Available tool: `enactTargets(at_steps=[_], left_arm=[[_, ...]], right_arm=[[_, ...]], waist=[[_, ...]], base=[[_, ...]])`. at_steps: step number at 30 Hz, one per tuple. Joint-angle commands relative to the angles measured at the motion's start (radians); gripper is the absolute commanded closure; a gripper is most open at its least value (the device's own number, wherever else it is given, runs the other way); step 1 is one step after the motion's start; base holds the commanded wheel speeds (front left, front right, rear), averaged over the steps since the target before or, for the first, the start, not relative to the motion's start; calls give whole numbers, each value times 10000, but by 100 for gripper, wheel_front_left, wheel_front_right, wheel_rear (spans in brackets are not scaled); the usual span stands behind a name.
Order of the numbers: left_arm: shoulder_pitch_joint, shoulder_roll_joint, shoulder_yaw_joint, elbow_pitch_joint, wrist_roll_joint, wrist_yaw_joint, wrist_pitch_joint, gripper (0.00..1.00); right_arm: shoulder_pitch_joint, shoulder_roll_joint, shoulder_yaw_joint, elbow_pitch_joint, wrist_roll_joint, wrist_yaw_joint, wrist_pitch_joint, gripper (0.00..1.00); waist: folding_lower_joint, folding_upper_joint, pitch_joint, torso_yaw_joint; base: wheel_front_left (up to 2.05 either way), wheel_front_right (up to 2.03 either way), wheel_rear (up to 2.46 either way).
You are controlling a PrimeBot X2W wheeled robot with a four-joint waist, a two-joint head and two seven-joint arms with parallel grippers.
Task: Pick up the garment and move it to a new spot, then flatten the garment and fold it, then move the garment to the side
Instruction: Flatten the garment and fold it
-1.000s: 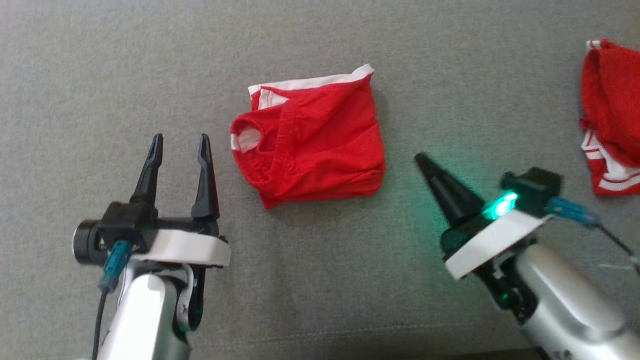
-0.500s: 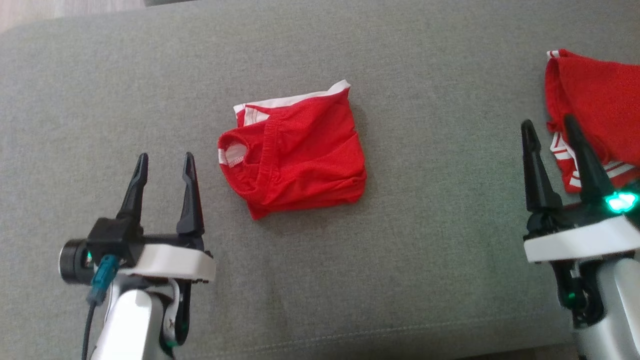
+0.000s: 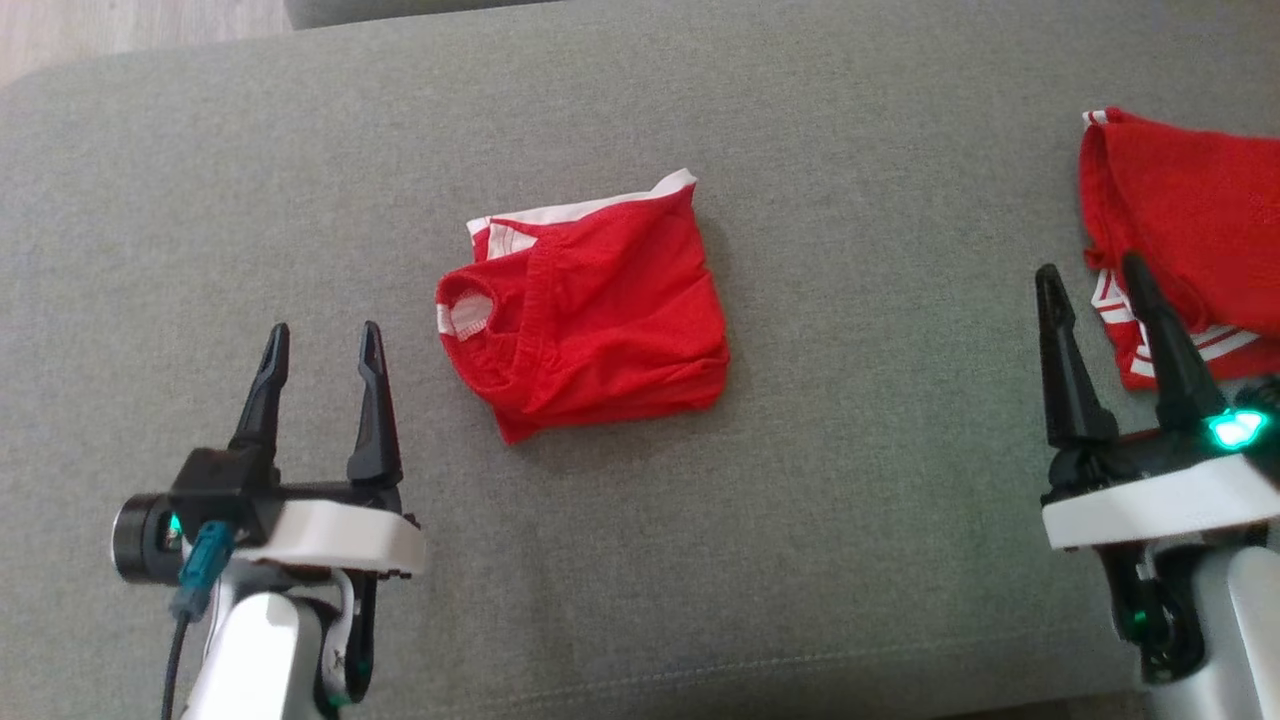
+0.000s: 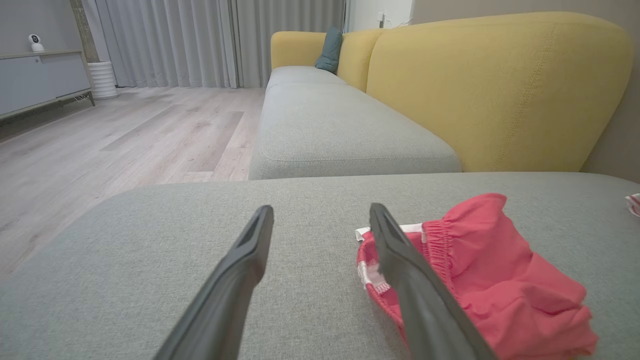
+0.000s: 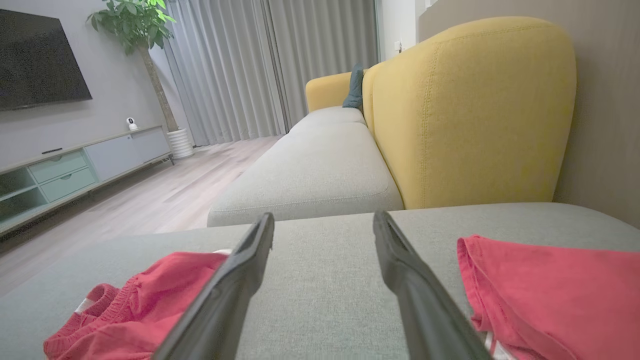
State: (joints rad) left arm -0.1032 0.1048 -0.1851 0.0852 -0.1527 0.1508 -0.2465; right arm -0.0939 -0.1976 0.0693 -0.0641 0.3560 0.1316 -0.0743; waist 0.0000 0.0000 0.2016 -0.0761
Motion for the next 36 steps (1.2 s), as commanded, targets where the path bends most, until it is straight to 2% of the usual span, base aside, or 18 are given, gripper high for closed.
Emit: enactTargets(at_steps=[1,20,36], left_arm=[[-121,201,308,-404,-78,86,9,0],[-79,244,182,-440,-152,196,-19,0],[609,283,34,-283,-261,341,-26,0]], right_arm=[[-4,-10,135,-387,-76,-9,29,0],[74,-32,143,-419,-111,-9,145,0],[688,38,87,-180,-230,-9,648,0]], waist=[[0,0,21,1],[0,0,-28,33],[0,0,-773,188]], base=[[0,0,0],[0,0,0],[0,0,0]])
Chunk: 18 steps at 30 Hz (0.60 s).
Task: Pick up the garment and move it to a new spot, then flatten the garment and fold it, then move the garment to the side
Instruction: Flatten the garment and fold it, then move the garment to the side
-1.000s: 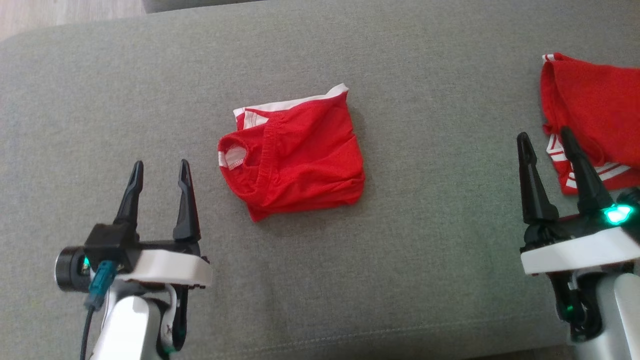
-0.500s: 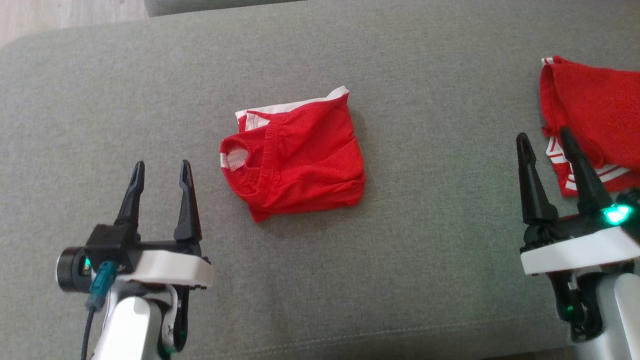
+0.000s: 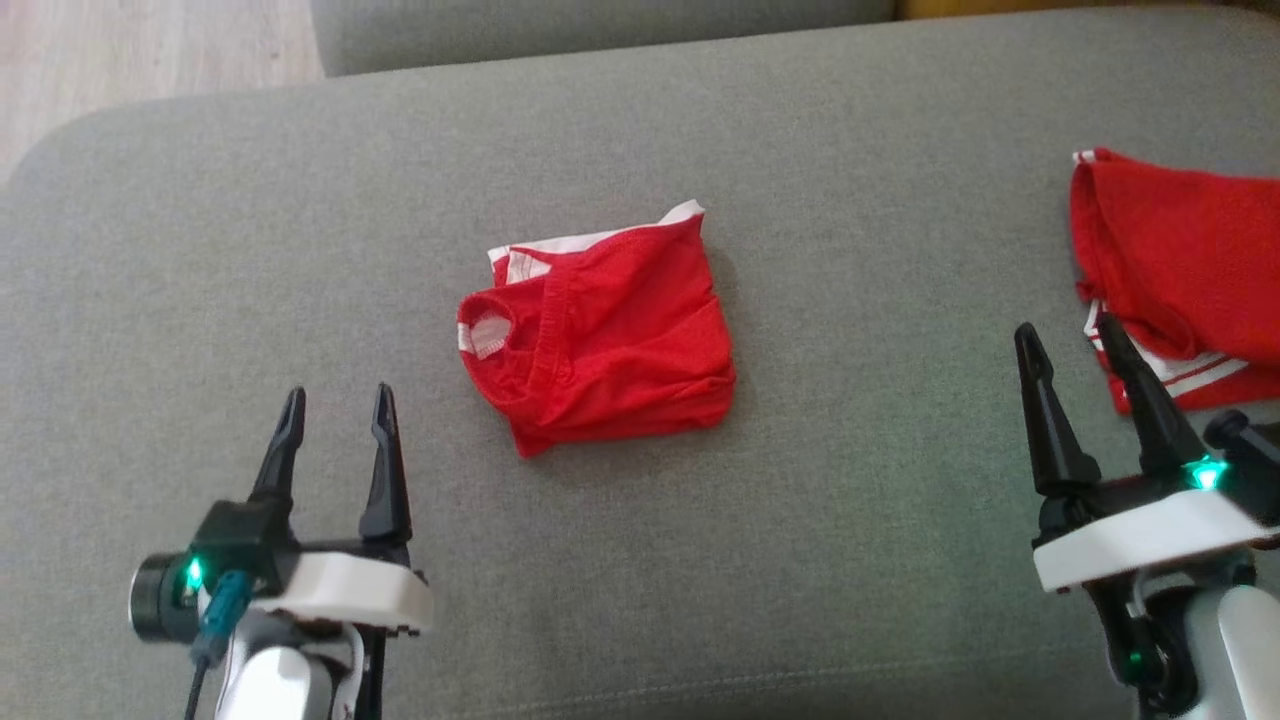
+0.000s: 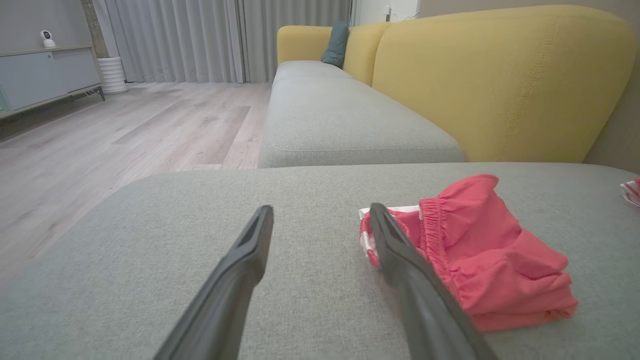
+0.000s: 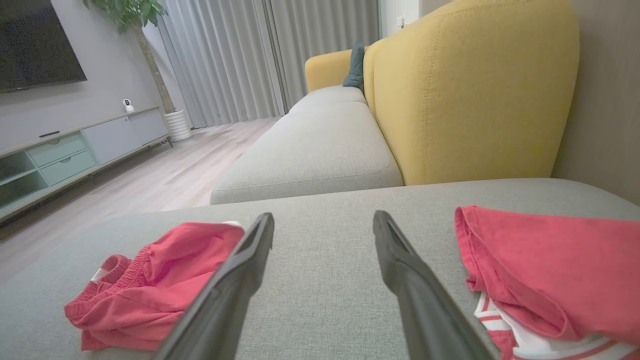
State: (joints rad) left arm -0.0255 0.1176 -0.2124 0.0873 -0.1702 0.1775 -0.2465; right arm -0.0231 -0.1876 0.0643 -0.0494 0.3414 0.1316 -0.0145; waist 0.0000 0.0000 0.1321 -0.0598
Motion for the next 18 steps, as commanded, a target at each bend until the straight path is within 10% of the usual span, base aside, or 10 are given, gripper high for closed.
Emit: enactTargets(at_steps=[1,18], left_arm=[[-121,155,299,-299,-97,85,-24,0],[183,280,261,-305,-160,219,-57,0]], right_arm=[[22,-64,124,-324,-96,-9,97,0],[384,58,-71,-492,-272,-9,475,0]], waist=[[0,0,-125,37],[0,0,-361,72]], base=[[0,0,0],[0,0,0]])
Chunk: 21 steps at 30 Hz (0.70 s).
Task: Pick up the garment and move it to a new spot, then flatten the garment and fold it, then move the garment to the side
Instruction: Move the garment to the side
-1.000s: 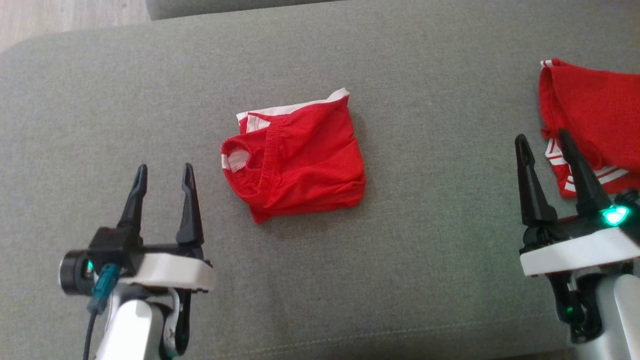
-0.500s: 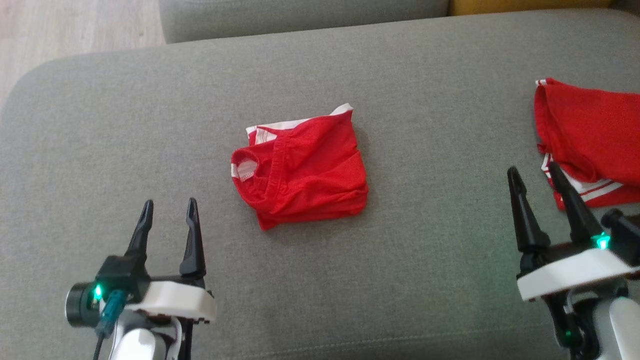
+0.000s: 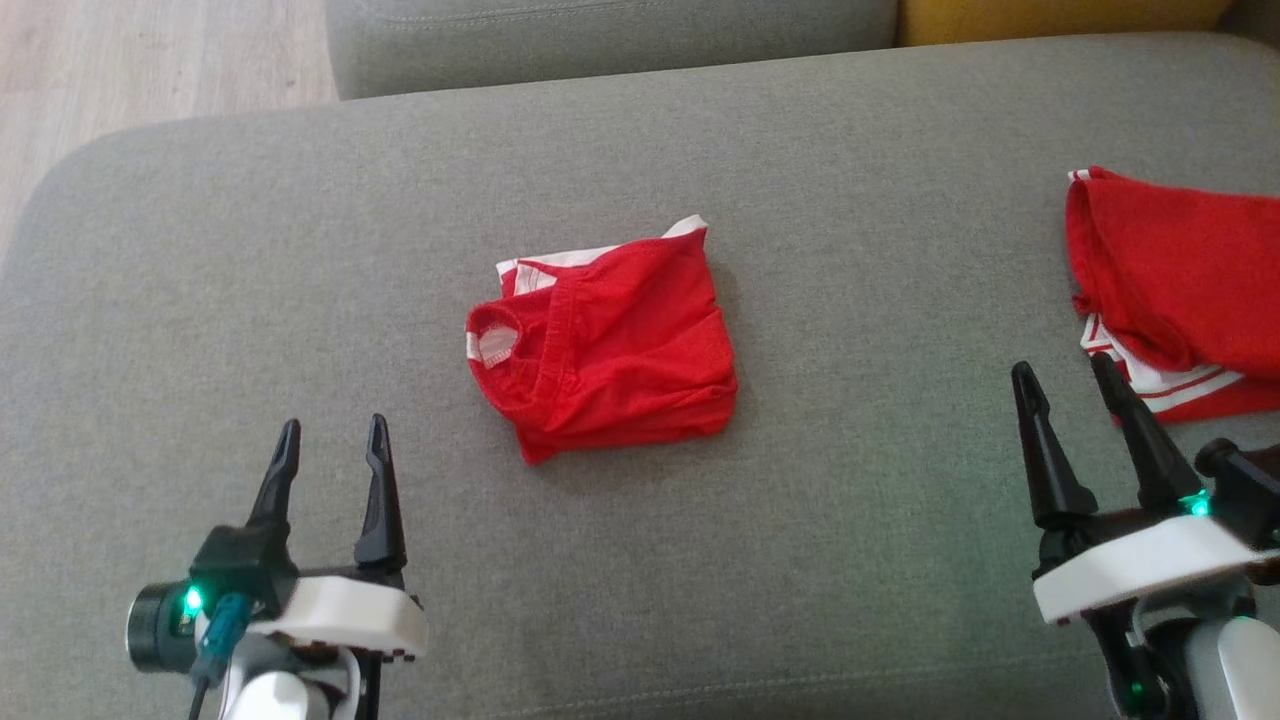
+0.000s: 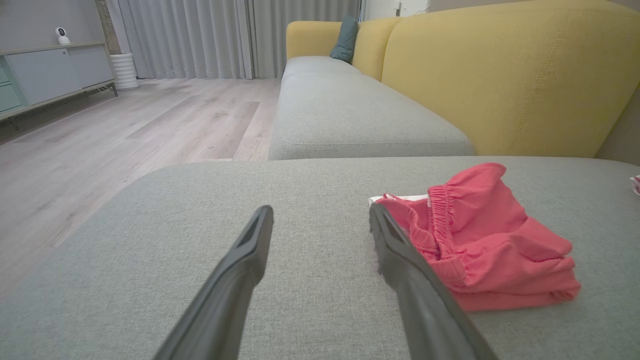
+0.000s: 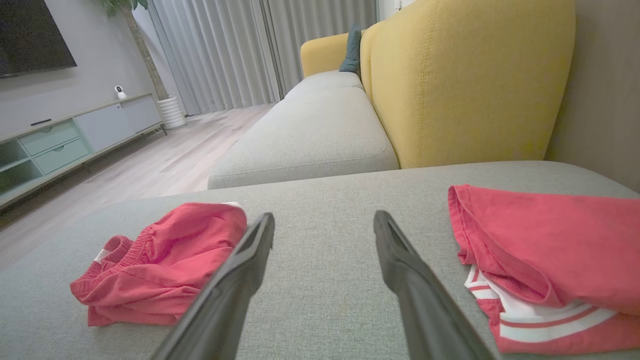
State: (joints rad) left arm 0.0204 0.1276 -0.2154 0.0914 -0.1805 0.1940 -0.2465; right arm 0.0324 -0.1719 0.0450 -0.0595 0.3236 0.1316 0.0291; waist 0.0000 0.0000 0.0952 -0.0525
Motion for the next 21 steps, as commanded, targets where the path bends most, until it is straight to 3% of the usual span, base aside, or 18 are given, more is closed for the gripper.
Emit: enactTargets(at_steps=[1,21], left_arm=[[-282,183,290,-350,-58,63,-60,0],[-437,235,200,-435,-87,166,-94,0]], right_arm=[[-171,-94,117,-396,-97,-9,44,0],[-243,-97,24,-397,-126,-9,88,0]], waist=[[0,0,16,-3],[0,0,151,13]], base=[[0,0,0],[0,0,0]])
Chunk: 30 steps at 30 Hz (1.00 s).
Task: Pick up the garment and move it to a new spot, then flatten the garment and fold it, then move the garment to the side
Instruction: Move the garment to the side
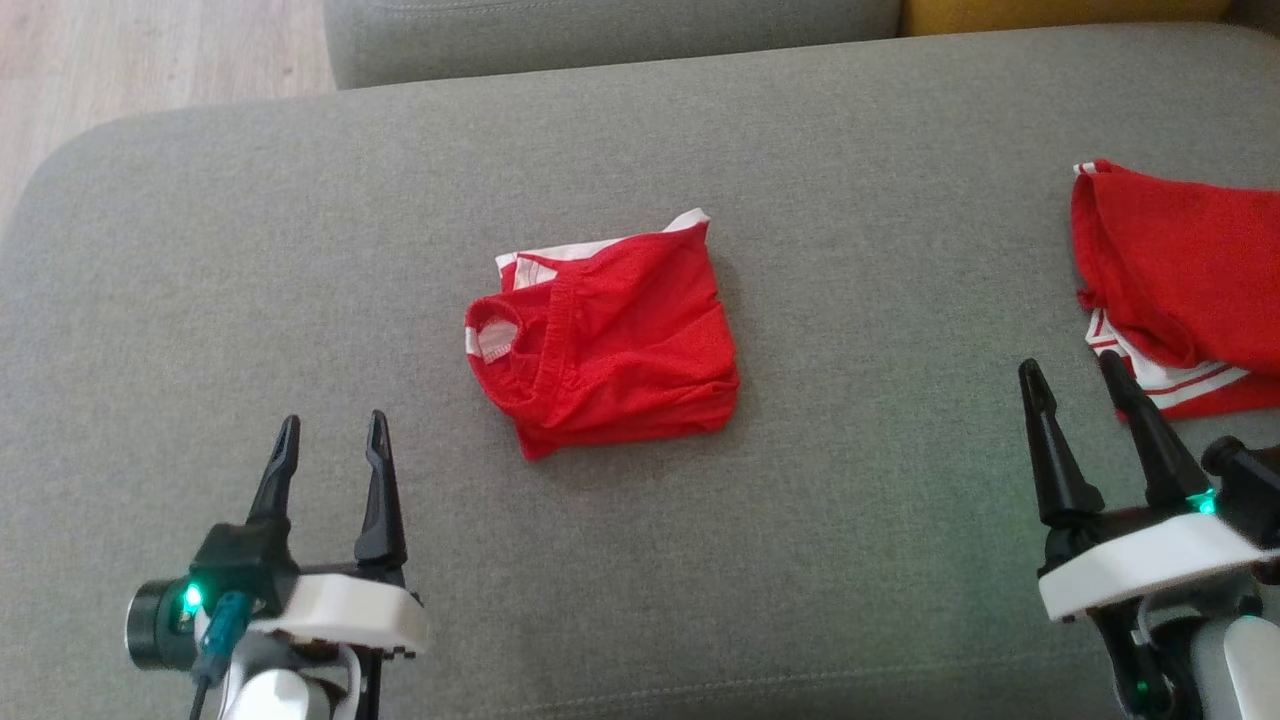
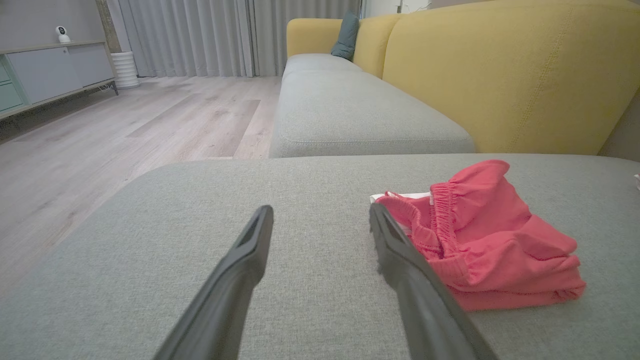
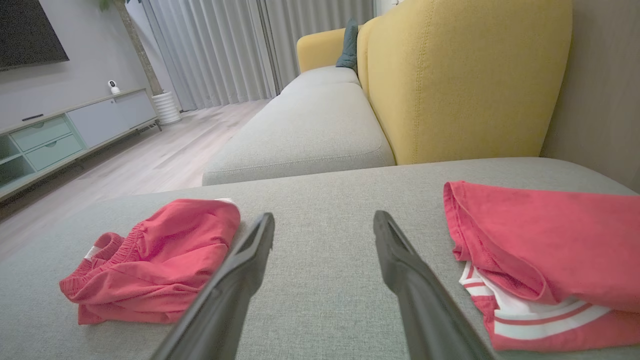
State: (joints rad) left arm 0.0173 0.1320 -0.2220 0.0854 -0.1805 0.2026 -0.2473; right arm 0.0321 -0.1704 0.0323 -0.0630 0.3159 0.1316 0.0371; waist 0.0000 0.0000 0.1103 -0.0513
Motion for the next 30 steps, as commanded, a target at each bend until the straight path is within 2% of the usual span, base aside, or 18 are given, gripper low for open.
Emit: enactTargets(at_steps=[1,8,15,23,30], left_arm=[[-418,192,259,-380,-88,83,-89,0],[-566,193,206,-439,-91,92,-101,0],[-1246,130,15,-627,14,-11,-115,0],[-2061,-48,-131,-626,102,-180,-139,0],[-2446,-208,-107,-677,230,-252,-143,0]], right_arm=[[-249,-119,147,-358,-54,-9,9,0],[-388,-187,154,-299,-122,-9,95,0],[-1254,-485,534,0,-82,-9,320,0],[-2956,-645,1790,1648,279,-9,438,0],[-4366,-154,3264,3289,976,-9,436,0]], waist=[[0,0,3,6],[0,0,191,100],[0,0,1028,534],[0,0,1986,1085],[0,0,2418,1319]], base=[[0,0,0],[0,0,0],[0,0,0],[0,0,0],[0,0,0]])
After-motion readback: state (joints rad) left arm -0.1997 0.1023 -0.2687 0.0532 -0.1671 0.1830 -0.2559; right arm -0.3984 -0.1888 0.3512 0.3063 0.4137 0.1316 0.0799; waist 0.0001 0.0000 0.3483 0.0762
